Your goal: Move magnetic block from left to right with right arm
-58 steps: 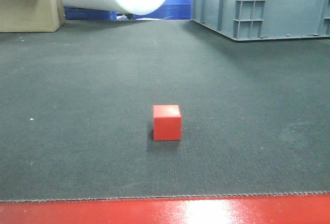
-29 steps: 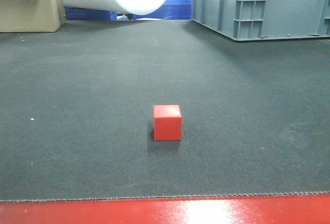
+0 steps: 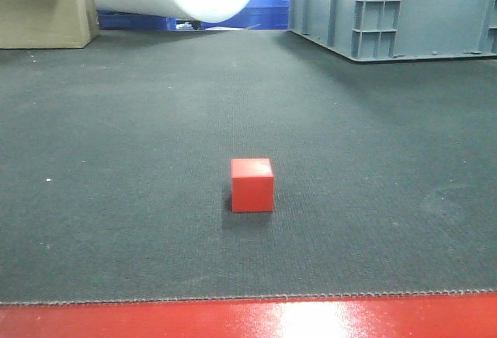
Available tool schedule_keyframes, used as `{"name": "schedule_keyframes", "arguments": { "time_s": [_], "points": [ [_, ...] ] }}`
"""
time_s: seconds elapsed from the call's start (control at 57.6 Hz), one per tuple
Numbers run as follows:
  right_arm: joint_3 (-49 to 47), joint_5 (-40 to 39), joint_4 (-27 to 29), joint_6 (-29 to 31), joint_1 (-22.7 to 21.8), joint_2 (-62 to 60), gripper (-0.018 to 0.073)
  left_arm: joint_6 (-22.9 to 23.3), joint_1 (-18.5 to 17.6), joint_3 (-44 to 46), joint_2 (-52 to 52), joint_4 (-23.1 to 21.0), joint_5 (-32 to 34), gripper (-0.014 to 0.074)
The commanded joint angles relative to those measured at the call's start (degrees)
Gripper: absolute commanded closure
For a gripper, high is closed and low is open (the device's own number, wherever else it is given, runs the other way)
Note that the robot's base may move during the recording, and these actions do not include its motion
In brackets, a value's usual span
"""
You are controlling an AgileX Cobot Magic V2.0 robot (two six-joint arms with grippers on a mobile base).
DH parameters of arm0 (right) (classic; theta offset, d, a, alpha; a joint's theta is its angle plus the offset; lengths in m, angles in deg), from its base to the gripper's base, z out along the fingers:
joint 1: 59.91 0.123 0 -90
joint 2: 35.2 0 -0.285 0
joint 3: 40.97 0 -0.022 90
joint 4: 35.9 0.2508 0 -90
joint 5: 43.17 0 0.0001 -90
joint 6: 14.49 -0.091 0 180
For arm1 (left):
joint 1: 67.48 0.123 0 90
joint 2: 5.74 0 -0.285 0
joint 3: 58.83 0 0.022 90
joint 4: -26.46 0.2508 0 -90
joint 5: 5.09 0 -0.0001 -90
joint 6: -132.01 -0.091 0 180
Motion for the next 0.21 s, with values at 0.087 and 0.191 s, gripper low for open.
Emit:
{"name": "schedule_keyframes", "arguments": {
  "time_s": [0.087,0.191],
  "points": [
    [0.0,-4.7,0.0,0.5,-0.3,-1.2,0.052,0.4,-0.4,-0.4,0.5,-0.1,4.5,0.0722],
    [0.0,-4.7,0.0,0.5,-0.3,-1.2,0.052,0.4,-0.4,-0.4,0.5,-0.1,4.5,0.0722]
  ]
}}
